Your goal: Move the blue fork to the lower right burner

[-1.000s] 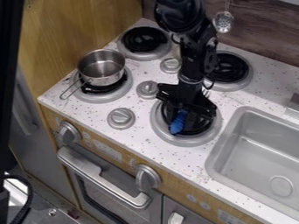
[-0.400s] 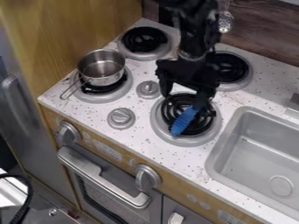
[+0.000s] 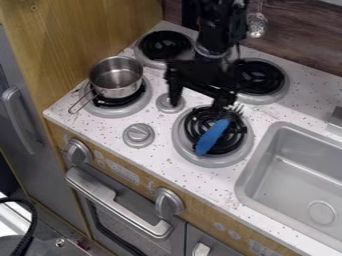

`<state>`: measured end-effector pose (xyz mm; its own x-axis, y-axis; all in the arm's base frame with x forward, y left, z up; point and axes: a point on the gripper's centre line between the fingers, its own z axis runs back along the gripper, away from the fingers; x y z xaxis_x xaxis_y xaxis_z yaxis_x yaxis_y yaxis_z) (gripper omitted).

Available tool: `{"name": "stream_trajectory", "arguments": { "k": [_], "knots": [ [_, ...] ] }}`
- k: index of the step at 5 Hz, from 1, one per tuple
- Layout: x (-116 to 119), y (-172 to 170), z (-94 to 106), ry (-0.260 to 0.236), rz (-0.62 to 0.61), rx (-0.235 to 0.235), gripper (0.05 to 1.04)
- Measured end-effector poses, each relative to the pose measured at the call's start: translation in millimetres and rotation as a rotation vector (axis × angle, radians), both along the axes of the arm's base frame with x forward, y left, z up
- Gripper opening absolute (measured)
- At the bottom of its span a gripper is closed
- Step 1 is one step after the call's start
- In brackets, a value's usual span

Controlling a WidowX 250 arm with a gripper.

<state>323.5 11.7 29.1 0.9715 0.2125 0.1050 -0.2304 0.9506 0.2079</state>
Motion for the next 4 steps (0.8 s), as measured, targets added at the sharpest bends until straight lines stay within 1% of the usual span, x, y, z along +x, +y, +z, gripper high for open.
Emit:
{"name": "stream_trajectory", "arguments": {
  "k": [1,4],
  "knots": [
    [-2.2,-1.0,-1.3,0.016,0.002,0.013,1.001],
    [-1.6,-1.1,-0.5,0.013,0.002,0.012,1.001]
  ]
}}
